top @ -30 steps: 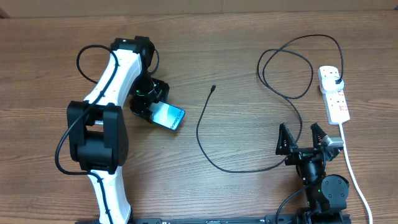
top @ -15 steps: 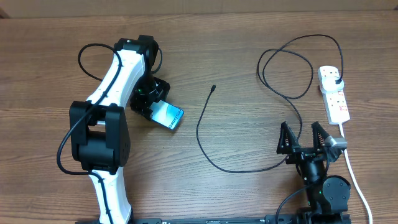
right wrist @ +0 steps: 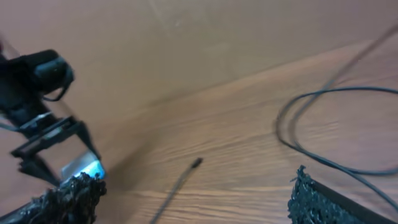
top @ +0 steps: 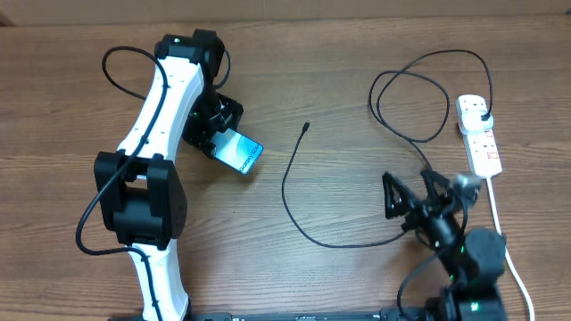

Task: Plug charger to phone and switch on socket

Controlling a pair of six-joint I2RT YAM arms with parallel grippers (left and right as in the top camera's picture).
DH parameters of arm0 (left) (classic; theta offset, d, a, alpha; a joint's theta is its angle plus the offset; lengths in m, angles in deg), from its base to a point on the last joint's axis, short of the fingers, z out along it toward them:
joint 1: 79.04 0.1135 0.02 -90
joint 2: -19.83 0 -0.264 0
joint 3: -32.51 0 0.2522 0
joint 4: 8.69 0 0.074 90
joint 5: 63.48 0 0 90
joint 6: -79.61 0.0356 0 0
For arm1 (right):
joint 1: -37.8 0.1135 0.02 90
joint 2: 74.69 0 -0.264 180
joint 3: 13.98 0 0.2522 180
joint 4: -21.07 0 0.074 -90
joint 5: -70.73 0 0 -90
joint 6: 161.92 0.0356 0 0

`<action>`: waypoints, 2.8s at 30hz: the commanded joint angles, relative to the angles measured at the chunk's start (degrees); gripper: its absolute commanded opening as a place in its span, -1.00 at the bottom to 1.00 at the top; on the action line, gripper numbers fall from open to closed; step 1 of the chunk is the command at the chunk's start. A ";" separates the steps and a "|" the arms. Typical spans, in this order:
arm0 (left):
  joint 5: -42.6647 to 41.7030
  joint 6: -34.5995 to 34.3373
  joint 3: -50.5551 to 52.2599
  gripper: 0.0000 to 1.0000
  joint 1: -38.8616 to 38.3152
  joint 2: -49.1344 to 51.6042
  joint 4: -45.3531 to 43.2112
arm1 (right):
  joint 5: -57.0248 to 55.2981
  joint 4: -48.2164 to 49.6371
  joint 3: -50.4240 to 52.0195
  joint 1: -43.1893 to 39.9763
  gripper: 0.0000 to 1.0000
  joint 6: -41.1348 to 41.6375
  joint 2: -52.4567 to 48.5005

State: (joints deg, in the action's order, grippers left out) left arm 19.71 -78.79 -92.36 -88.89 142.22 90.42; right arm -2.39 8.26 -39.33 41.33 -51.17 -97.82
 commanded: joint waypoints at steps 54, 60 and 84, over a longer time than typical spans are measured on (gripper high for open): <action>-17.38 -13.09 -4.96 0.23 -8.31 -0.59 -0.15 | 14.71 16.92 -32.61 23.91 -0.18 41.03 -70.55; -18.60 -13.09 -4.96 0.24 -8.31 -0.59 -0.17 | 14.91 18.62 -32.63 23.91 -0.30 42.10 -70.55; -20.22 -12.81 -4.96 0.35 -8.17 -0.59 -1.53 | 15.80 22.95 -32.61 23.89 -0.87 44.00 -70.53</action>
State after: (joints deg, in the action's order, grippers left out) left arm 1.35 -91.05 -95.79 -97.28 142.22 89.08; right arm 12.39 29.22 -71.13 64.98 -7.35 -168.09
